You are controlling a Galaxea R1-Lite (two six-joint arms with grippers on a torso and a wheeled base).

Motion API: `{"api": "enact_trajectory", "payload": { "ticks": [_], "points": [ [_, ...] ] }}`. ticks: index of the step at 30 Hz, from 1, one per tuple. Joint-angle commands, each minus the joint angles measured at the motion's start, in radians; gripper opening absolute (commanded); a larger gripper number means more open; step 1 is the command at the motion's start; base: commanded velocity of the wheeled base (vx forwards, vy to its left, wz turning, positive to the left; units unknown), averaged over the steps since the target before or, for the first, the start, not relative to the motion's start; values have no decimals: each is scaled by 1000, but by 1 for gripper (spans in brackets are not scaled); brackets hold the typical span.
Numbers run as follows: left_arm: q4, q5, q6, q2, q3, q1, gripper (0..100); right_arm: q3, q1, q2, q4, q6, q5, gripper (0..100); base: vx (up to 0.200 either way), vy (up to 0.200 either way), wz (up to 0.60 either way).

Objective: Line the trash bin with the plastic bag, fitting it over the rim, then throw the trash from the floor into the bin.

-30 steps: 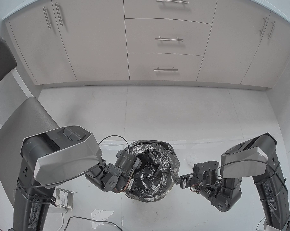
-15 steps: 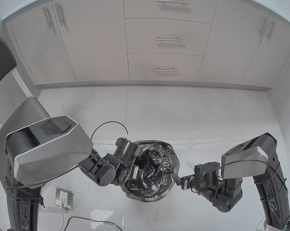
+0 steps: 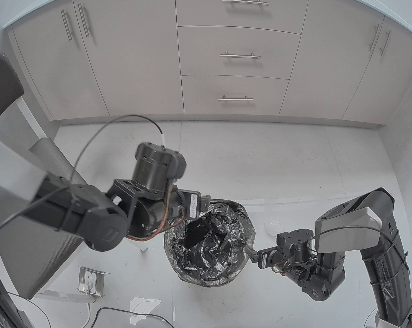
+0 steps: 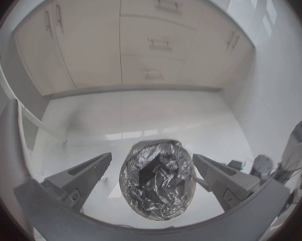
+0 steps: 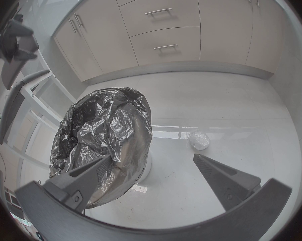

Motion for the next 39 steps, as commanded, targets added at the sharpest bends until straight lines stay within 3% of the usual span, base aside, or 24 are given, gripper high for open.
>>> {"api": "enact_trajectory", "payload": {
  "ticks": [1, 6, 12, 18, 19, 23, 28, 39],
  "points": [
    [11, -1, 0, -287, 61, -3, 100, 4, -1, -31, -18, -3, -1, 100, 0, 0, 0],
    [17, 1, 10, -491, 127, 49, 100, 7, -9, -57, -18, -3, -4, 100, 0, 0, 0],
    [136, 1, 14, -835, 260, 131, 100, 12, -4, -56, -18, -3, -7, 100, 0, 0, 0],
    [251, -2, 17, -1017, 326, 229, 100, 12, 0, -54, -18, -5, -17, 100, 0, 0, 0],
    [284, 1, 21, -1074, 366, 278, 100, 12, -1, -54, -18, -5, -19, 100, 0, 0, 0],
    [300, 7, 29, -1177, 452, 333, 100, 14, -3, -57, -18, -5, -21, 100, 0, 0, 0],
    [350, 10, 126, -1444, 605, 496, 100, 12, -4, -59, -18, -5, -22, 100, 0, 0, 0],
    [538, -1, 161, -1812, 726, 688, 100, 14, -4, -57, -18, -5, -24, 100, 0, 0, 0]
  ]
}}
